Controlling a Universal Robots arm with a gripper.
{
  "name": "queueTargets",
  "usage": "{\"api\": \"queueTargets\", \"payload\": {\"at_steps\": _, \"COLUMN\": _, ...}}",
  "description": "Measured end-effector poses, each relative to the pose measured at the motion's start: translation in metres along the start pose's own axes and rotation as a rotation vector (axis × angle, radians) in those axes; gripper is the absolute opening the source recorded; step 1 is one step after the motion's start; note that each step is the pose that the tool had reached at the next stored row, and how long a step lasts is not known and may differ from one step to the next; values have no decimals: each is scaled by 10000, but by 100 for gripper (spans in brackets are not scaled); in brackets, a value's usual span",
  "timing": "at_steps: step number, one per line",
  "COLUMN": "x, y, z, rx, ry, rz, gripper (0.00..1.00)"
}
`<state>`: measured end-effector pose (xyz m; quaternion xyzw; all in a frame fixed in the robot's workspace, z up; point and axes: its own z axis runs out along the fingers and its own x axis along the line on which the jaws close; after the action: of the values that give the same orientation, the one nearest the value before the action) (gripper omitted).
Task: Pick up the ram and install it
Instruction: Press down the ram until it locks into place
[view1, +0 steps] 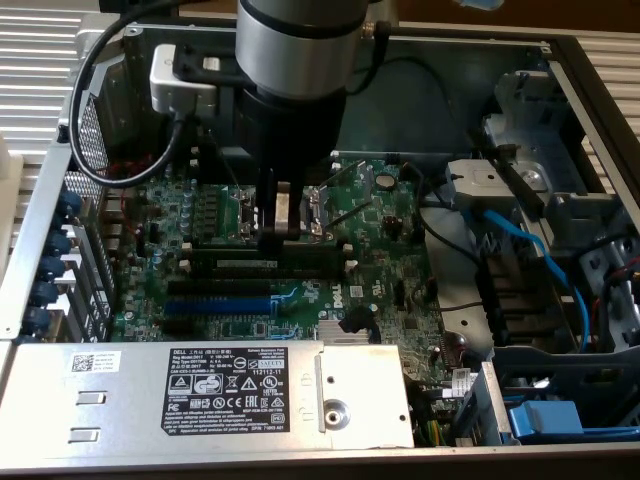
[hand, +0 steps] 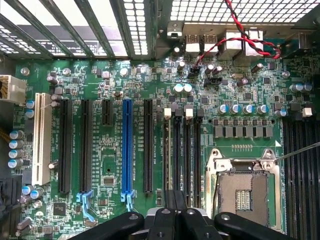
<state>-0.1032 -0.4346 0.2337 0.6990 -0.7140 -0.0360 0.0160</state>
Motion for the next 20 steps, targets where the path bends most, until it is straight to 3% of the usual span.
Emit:
{"api": "queueTargets", "payload": {"at_steps": 12, "x": 0, "y": -12, "z": 11, "rx": -121, "ry": 3, "rz": -6, "gripper": 11}}
{"api": "queueTargets", "payload": {"at_steps": 20, "x": 0, "y": -25, "z": 13, "rx": -147, "ry": 7, "rz": -17, "gripper": 11}}
